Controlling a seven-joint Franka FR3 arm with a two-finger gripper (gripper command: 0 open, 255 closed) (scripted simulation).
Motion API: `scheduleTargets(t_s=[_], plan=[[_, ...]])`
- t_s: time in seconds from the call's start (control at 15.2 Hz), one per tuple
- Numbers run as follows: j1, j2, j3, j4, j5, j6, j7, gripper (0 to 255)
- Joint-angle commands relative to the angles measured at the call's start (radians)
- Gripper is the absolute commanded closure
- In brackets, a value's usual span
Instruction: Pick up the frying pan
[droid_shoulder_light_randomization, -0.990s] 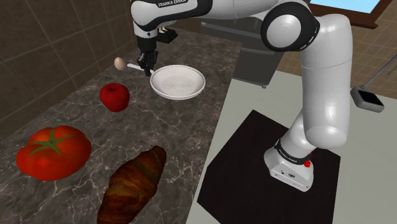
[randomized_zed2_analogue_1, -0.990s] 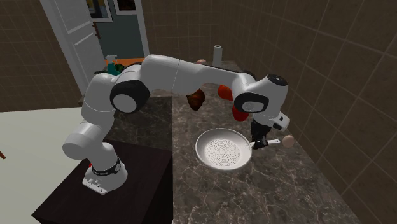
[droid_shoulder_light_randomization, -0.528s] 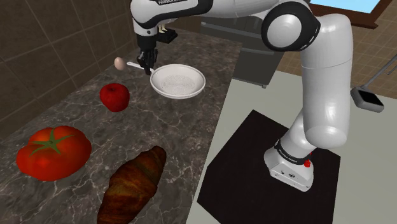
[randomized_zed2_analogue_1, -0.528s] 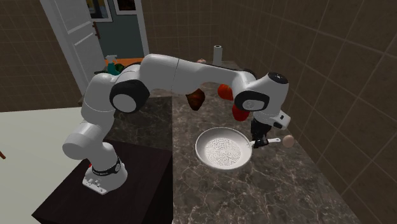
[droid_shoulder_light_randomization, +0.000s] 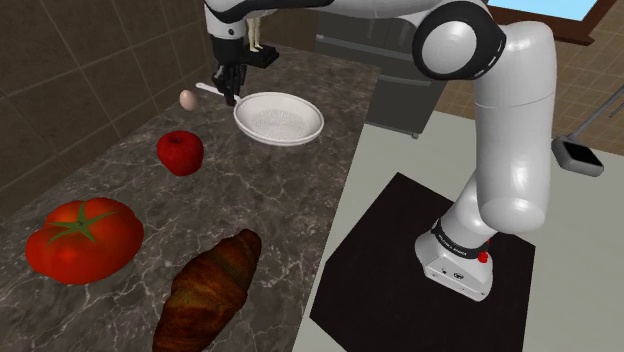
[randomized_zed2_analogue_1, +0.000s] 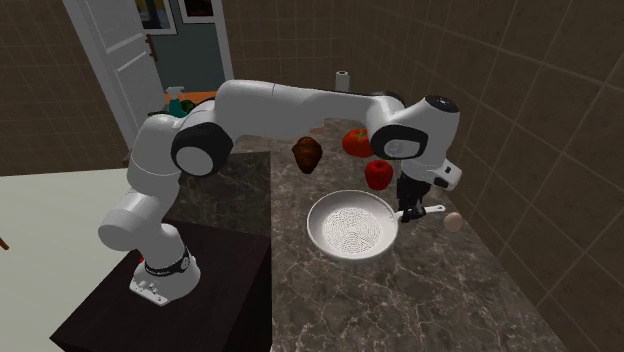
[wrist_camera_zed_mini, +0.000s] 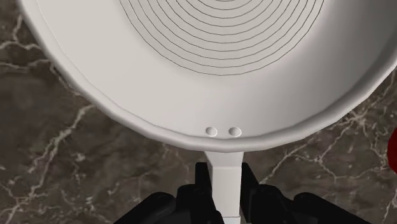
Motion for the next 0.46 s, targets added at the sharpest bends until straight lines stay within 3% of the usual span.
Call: scheduleTargets(t_s=[0.0,0.4], plan=[[0.000,0.002,0.000,0.032,0.000,-0.030,0.001,255],[0.001,0.009,0.000,0.099,-0.002,-0.090,0.005,255]])
